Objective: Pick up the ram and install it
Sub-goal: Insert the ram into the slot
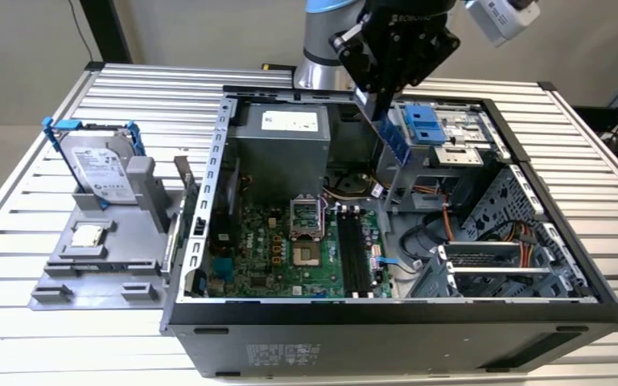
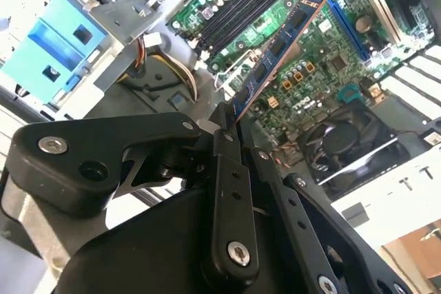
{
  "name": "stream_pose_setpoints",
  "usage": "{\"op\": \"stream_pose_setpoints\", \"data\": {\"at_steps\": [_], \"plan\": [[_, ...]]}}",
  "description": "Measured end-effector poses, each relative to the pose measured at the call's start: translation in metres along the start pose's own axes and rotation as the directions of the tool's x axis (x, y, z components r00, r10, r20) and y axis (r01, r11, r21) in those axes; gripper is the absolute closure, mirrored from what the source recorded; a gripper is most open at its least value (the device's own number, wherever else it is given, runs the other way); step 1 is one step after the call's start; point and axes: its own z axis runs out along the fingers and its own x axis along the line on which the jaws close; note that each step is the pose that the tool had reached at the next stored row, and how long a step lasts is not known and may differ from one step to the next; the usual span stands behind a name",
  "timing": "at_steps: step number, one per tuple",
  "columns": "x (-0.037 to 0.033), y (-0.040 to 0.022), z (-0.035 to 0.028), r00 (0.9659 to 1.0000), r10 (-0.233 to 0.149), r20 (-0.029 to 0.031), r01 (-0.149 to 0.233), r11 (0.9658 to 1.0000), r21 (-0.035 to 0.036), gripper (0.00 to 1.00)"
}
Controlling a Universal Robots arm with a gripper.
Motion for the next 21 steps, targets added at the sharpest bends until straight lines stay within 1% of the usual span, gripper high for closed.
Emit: {"op": "stream_pose_setpoints", "data": {"at_steps": [2, 5, 8, 10, 15, 19, 21], "plan": [[0.0000, 0.0000, 0.0000, 0.9998, 0.022, 0.0006, -0.022, 0.9998, 0.0000, 1.00], [0.0000, 0.0000, 0.0000, 0.9985, 0.055, 0.0017, -0.055, 0.9985, 0.0000, 1.00], [0.0000, 0.0000, 0.0000, 0.9961, 0.088, 0.0028, -0.088, 0.9961, 0.0000, 1.00], [0.0000, 0.0000, 0.0000, 0.9940, 0.110, 0.0035, -0.110, 0.9940, 0.0000, 1.00], [0.0000, 0.0000, 0.0000, 0.9868, 0.162, 0.0051, -0.162, 0.9868, -0.0001, 1.00], [0.0000, 0.0000, 0.0000, 0.9791, 0.203, 0.0064, -0.203, 0.9791, -0.0002, 1.00], [0.0000, 0.0000, 0.0001, 0.9741, 0.226, 0.0072, -0.226, 0.9741, -0.0004, 1.00]]}}
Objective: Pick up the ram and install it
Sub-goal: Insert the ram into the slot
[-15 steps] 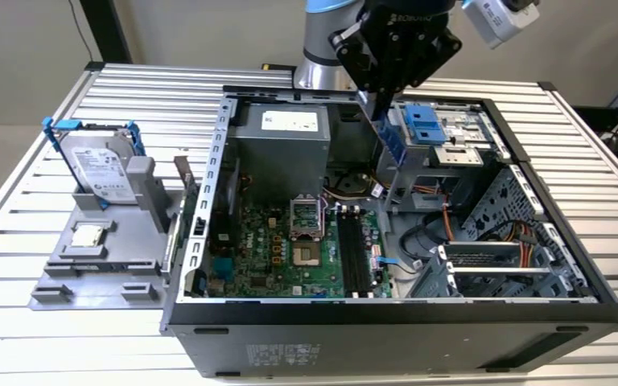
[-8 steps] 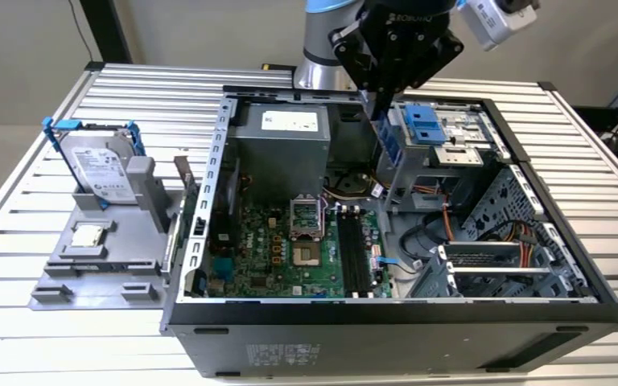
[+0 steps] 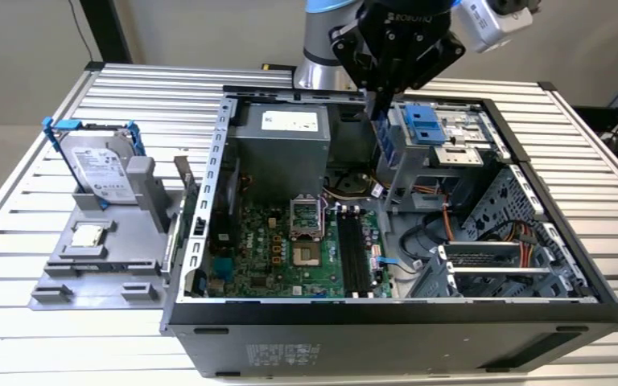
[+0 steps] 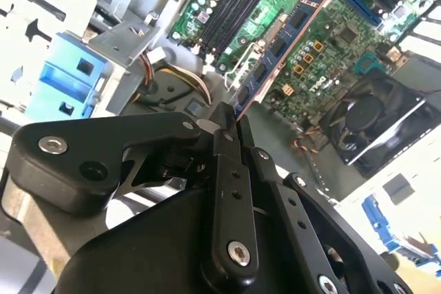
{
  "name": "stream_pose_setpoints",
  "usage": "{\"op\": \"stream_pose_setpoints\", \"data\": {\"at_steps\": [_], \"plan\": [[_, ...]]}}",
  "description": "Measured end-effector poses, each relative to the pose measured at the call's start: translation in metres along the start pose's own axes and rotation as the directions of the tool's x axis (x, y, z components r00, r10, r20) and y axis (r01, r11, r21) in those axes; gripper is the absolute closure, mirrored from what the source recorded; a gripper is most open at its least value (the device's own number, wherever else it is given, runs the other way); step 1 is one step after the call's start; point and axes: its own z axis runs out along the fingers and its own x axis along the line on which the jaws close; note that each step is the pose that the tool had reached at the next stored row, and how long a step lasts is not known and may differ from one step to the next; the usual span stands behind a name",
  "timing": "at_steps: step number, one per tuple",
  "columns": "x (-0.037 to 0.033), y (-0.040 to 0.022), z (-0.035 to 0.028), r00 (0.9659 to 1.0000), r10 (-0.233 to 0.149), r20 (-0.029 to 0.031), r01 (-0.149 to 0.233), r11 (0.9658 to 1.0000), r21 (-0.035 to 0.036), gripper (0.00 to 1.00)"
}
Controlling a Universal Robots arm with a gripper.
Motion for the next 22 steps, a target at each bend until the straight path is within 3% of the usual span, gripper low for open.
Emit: {"op": "stream_pose_setpoints", "data": {"at_steps": [4, 13, 22], "plan": [[0.0000, 0.0000, 0.0000, 0.9993, 0.039, 0.0011, -0.039, 0.9993, 0.0002, 1.00], [-0.0009, 0.0000, 0.0009, 0.9992, 0.041, 0.0012, -0.041, 0.9992, 0.0004, 1.00], [-0.0087, -0.0003, 0.0044, 0.9991, 0.042, 0.0013, -0.042, 0.9991, 0.0003, 1.00]]}}
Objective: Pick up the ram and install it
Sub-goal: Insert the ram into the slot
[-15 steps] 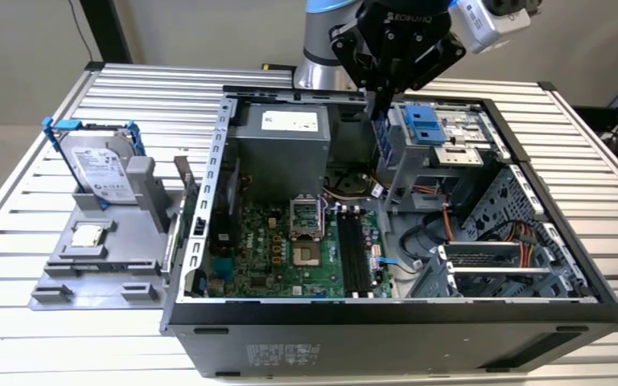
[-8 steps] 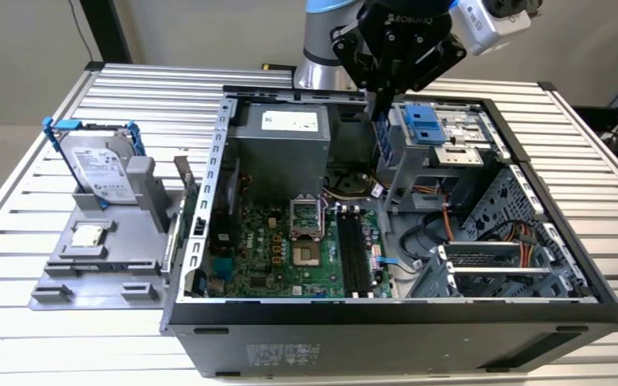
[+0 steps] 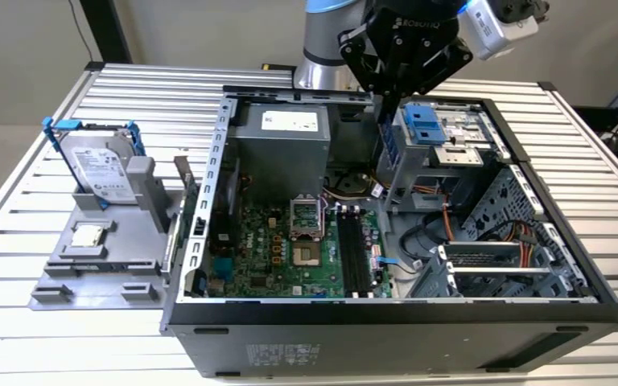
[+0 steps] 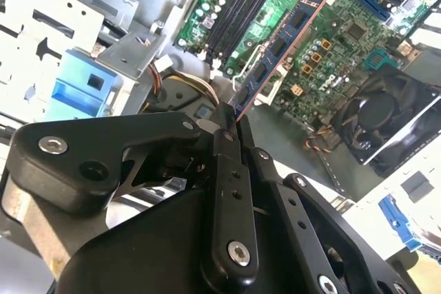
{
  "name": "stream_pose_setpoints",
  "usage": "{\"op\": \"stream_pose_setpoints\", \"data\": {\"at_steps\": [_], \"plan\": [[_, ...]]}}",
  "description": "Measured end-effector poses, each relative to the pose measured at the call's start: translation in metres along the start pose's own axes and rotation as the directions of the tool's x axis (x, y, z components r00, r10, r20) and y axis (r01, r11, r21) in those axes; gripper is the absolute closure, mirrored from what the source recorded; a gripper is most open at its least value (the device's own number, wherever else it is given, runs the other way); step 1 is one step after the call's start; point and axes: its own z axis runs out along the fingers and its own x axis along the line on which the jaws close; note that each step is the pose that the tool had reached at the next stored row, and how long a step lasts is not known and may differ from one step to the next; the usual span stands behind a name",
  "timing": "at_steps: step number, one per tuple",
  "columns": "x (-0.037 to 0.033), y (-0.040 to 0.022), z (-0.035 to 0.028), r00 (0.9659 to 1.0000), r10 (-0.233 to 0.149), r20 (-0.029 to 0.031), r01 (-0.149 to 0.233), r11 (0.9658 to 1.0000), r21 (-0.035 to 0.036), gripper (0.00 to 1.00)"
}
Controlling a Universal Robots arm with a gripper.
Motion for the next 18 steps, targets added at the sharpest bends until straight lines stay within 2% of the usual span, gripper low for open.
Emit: {"op": "stream_pose_setpoints", "data": {"at_steps": [18], "plan": [[-0.0035, 0.0001, 0.0011, 1.0000, 0.000, 0.0000, 0.000, 1.0000, 0.0000, 1.00]]}}
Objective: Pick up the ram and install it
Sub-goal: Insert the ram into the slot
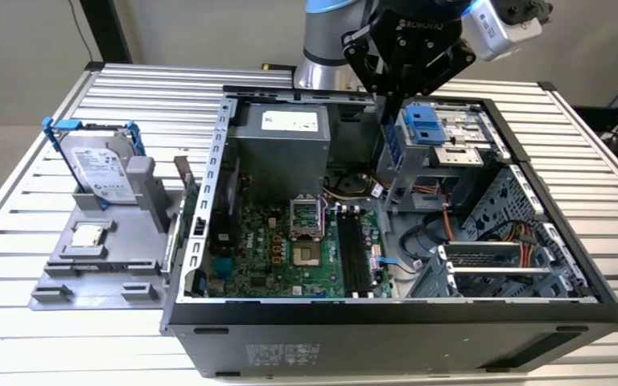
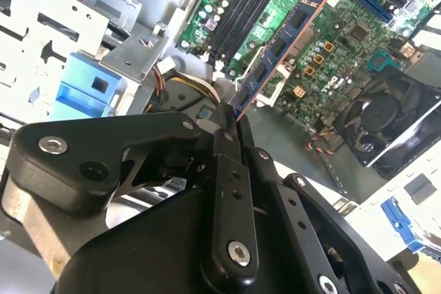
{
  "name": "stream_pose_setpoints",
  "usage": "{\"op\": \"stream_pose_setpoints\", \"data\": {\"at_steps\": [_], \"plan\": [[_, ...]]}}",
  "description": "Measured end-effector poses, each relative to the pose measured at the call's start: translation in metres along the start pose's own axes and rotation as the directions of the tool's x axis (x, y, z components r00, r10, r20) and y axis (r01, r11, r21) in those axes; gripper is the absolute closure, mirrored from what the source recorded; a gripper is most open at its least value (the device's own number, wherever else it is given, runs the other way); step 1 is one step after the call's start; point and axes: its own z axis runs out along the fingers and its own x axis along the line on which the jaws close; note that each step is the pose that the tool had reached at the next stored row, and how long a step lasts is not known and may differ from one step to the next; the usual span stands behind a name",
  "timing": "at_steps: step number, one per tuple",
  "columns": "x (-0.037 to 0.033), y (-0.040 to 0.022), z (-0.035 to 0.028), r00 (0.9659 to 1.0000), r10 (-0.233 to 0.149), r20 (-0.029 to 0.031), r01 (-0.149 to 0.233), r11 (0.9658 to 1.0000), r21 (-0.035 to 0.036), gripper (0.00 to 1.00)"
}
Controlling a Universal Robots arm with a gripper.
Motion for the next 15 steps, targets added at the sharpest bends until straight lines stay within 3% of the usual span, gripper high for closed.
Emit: {"op": "stream_pose_setpoints", "data": {"at_steps": [15], "plan": [[0.0000, -0.0001, 0.0029, 1.0000, 0.000, 0.0000, 0.000, 1.0000, 0.0001, 1.00]]}}
